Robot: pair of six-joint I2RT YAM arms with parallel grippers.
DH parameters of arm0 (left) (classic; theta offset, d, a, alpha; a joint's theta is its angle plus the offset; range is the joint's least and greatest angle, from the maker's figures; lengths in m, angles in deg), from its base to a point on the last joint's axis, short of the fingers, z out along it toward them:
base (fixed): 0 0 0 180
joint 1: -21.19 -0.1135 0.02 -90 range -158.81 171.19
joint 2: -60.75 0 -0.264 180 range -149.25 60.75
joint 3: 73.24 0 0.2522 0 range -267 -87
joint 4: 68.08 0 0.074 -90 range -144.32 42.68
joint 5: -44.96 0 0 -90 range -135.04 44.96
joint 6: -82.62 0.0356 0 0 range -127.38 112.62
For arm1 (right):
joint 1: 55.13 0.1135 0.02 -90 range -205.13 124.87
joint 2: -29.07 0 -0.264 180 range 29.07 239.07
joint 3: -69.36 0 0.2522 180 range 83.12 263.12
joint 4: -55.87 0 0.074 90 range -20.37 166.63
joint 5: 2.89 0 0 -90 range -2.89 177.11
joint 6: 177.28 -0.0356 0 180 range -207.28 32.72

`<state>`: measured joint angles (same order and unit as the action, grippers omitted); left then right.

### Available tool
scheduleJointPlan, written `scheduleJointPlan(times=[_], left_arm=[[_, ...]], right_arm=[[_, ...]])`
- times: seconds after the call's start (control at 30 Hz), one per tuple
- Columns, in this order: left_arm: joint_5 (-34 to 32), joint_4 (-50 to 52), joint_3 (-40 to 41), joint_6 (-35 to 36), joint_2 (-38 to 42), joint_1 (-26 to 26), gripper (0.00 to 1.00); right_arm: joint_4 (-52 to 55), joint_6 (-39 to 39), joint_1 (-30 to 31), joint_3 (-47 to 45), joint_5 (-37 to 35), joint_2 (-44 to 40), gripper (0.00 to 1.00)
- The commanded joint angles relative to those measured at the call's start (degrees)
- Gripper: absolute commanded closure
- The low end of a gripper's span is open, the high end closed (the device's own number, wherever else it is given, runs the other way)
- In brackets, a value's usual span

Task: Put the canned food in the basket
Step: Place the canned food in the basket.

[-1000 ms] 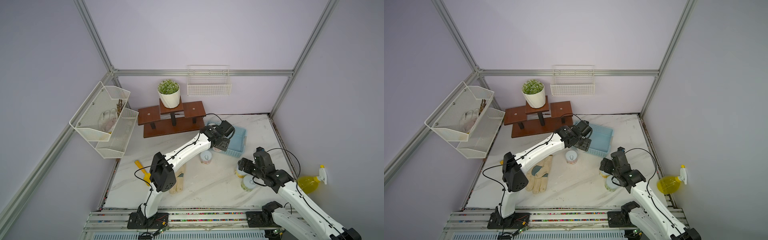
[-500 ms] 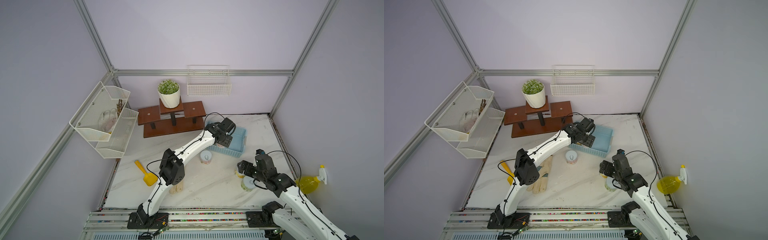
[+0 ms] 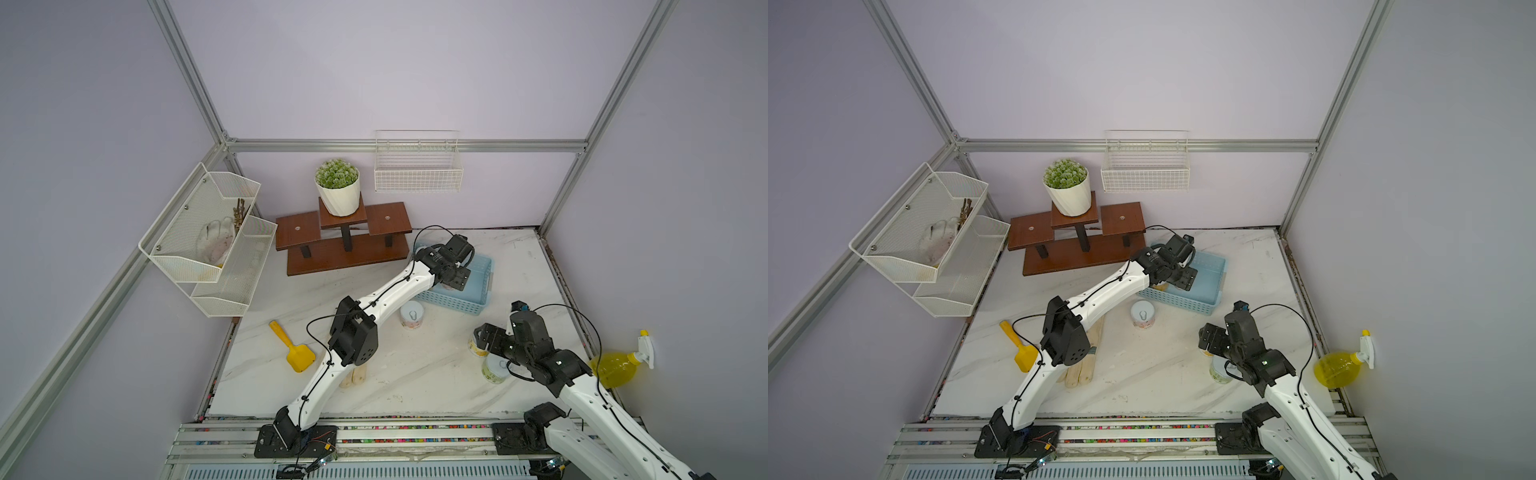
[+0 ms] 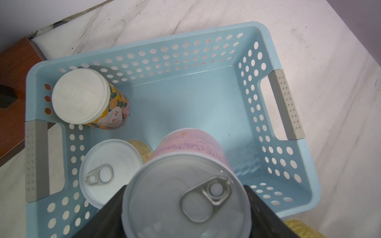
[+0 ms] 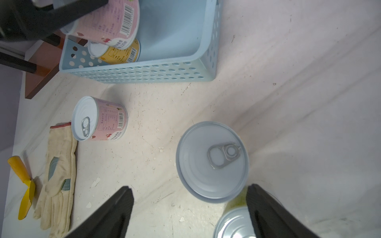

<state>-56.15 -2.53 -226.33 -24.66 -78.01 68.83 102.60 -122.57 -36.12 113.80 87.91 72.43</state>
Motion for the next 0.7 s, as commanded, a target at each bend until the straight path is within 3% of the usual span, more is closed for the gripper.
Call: scheduleJointPlan(times=[0.0, 0.33, 0.67], left_arm=[[-0.31, -4.67, -3.01, 1.25, 0.12, -0.36, 0.53], [-0.54, -4.60, -3.15, 1.83, -3.36, -0.62, 0.52], [-1.40, -3.73, -3.14, 2.10, -6.34, -0.73, 0.53]], right_arm=[[-1.94, 0.57, -0.12, 0.38, 0.70, -0.56, 0.08], [-1.09, 0.78, -0.11, 0.64, -1.12, -1.12, 0.08], [-0.20, -3.15, -0.11, 1.84, -9.44, -3.89, 0.06]])
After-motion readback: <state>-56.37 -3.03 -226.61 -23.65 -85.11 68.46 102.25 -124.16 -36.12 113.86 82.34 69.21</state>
